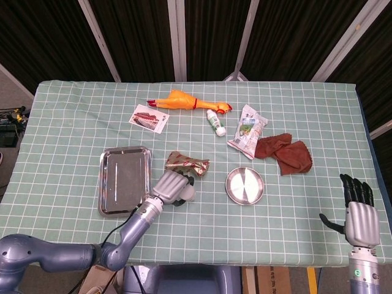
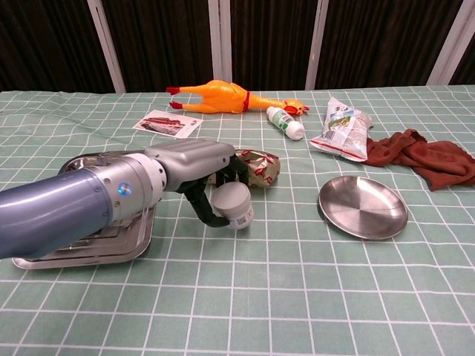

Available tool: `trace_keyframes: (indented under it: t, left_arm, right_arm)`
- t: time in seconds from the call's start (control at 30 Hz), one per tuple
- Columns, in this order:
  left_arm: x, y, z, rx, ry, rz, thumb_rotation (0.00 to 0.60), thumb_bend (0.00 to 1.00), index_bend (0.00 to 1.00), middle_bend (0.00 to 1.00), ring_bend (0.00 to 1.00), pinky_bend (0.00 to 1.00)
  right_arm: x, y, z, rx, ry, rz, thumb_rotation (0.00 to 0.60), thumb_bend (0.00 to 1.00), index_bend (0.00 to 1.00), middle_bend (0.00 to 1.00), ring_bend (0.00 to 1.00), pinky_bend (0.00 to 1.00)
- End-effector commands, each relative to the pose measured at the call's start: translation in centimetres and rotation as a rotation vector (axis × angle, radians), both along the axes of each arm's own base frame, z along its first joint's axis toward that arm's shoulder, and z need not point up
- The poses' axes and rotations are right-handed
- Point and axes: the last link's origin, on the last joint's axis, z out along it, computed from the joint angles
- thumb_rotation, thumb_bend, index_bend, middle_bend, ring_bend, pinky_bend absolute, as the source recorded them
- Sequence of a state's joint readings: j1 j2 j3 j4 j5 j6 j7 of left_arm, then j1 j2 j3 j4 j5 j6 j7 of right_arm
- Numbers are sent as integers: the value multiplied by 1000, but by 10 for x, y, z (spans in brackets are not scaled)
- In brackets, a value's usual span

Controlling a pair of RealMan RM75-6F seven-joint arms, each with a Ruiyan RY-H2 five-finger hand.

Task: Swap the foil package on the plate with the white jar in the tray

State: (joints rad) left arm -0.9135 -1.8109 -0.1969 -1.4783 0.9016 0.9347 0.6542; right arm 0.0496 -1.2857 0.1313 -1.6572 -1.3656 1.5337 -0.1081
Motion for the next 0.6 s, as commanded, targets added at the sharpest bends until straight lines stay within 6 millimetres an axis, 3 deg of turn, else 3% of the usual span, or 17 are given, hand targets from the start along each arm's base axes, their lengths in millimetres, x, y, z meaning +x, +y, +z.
trace_keyframes:
  t: [0.03,0.2,0.27,0.47,0.6]
  left_arm:
    - [6,-1,-9,-8,9,-10,600,401,427,379,242,394]
    - [9,-6,-11,-48,-5,12,600,245,351,134,21,258]
    - [13,-8,-7,-61,-30,16,600,209,322,89,0,229]
    - [28,-16,21,-105,-141,21,600,196,288,77,0,221]
    - [30,-20,40,-110,-163,23,600,196,288,99,0,266]
  right_arm:
    - [0,0,0,0,-2,6,600,153,42,102,77,0]
    - [-1,0,2,-6,-5,1,600,153,43,102,77,0]
    - [-1,0,3,-8,-10,3,600,153,43,102,77,0]
    - [1,1,2,-11,-12,9,600,153,43,102,77,0]
    - [1,1,1,-7,-7,4,600,153,43,102,77,0]
